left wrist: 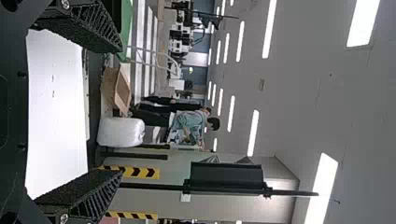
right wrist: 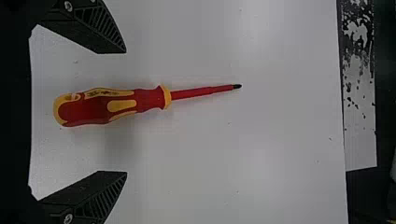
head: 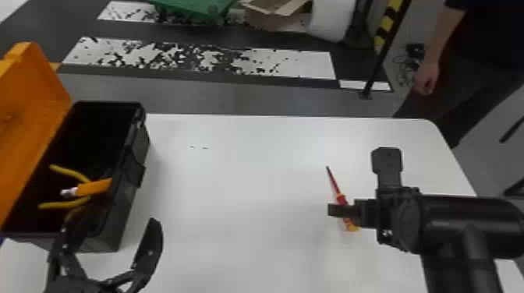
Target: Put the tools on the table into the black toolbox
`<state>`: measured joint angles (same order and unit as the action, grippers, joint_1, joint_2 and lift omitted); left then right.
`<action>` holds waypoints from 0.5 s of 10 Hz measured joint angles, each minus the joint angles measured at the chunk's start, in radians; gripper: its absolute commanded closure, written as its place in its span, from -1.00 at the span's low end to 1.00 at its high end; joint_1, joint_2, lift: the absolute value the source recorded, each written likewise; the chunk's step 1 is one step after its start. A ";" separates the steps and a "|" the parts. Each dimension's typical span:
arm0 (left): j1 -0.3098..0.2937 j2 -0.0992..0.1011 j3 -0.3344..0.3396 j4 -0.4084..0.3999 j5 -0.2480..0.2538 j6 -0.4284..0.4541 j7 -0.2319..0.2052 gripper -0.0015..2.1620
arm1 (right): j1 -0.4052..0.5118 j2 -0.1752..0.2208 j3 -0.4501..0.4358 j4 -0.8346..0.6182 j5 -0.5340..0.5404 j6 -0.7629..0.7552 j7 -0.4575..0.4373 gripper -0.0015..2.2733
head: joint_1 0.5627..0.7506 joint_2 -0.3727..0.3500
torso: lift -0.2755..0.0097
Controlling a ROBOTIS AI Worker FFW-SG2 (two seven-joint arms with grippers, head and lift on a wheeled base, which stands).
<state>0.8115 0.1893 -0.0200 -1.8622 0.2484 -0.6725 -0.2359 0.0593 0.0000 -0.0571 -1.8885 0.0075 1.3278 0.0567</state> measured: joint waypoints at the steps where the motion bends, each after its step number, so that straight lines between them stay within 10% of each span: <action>1: 0.000 0.002 0.000 0.000 0.000 0.000 0.001 -0.93 | -0.008 0.000 0.011 0.009 0.010 0.000 0.000 -0.78 | 0.41 -0.07 | 0.41; 5: 0.000 0.005 0.000 0.001 0.004 0.000 0.000 -0.93 | -0.018 0.000 0.025 0.026 0.048 0.031 0.000 -0.51 | 0.41 -0.08 | 0.41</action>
<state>0.8115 0.1948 -0.0200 -1.8610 0.2526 -0.6726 -0.2361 0.0415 0.0000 -0.0322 -1.8621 0.0556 1.3586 0.0567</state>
